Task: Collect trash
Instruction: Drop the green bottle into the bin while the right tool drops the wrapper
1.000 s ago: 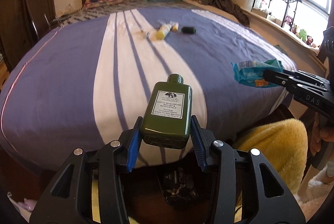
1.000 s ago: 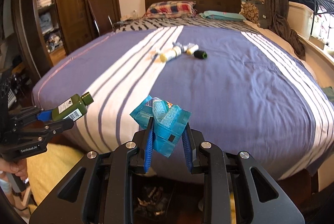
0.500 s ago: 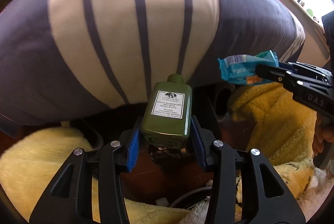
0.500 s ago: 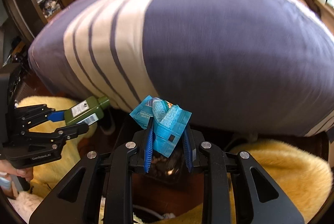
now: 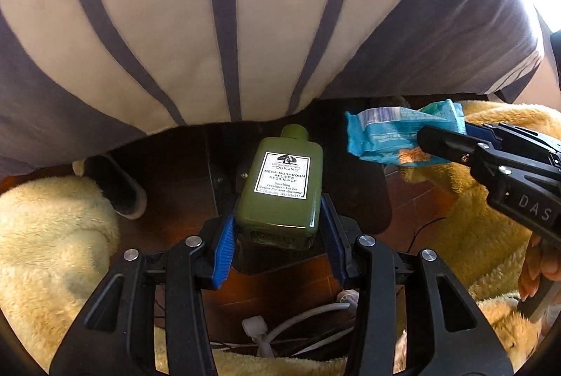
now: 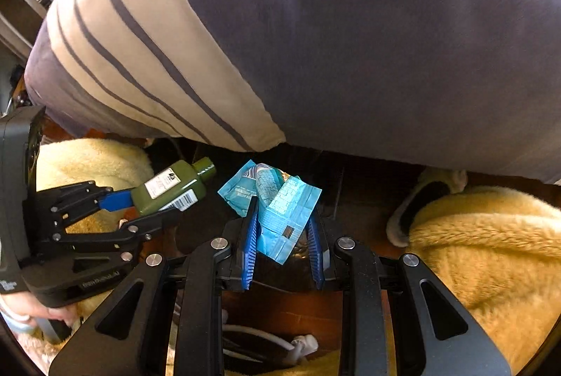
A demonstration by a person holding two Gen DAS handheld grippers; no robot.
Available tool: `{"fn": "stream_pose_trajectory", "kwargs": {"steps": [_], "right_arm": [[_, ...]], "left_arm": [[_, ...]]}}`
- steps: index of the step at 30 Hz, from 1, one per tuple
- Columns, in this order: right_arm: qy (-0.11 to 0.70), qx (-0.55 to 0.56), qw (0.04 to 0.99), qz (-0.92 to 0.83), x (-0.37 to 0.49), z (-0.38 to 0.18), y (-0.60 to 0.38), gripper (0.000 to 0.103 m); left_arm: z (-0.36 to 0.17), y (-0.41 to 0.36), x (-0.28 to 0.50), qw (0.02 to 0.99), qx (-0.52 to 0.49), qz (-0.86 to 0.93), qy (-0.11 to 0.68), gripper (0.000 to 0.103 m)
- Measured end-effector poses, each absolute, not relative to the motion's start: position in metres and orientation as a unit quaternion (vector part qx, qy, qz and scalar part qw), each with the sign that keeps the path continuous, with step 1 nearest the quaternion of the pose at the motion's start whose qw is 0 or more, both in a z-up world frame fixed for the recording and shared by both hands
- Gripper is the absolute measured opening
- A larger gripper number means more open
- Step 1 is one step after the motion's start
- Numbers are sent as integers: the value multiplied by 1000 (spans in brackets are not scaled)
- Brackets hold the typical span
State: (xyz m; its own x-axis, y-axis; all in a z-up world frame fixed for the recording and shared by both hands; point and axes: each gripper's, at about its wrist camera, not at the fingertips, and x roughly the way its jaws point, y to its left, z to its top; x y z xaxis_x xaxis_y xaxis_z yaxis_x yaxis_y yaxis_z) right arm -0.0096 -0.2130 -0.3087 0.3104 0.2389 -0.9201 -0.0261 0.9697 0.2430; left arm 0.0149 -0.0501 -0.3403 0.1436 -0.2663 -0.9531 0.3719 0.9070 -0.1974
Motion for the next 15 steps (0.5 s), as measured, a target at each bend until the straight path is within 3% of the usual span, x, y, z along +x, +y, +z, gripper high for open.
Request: {"fn": "stream_pose_trajectory", "kwargs": {"steps": [8, 9, 11, 15], "right_arm": [[599, 105, 790, 84, 5, -322, -206, 32], [598, 106, 790, 84, 6, -322, -206, 34], [599, 109, 789, 82, 6, -320, -208, 48], [591, 118, 795, 75, 6, -311, -212, 52]], "left_arm": [[-353, -56, 22, 737, 37, -221, 638, 42], [-354, -56, 23, 735, 35, -220, 640, 48], [-353, -54, 23, 737, 34, -216, 640, 55], [-343, -54, 21, 747, 40, -208, 631, 63]]}}
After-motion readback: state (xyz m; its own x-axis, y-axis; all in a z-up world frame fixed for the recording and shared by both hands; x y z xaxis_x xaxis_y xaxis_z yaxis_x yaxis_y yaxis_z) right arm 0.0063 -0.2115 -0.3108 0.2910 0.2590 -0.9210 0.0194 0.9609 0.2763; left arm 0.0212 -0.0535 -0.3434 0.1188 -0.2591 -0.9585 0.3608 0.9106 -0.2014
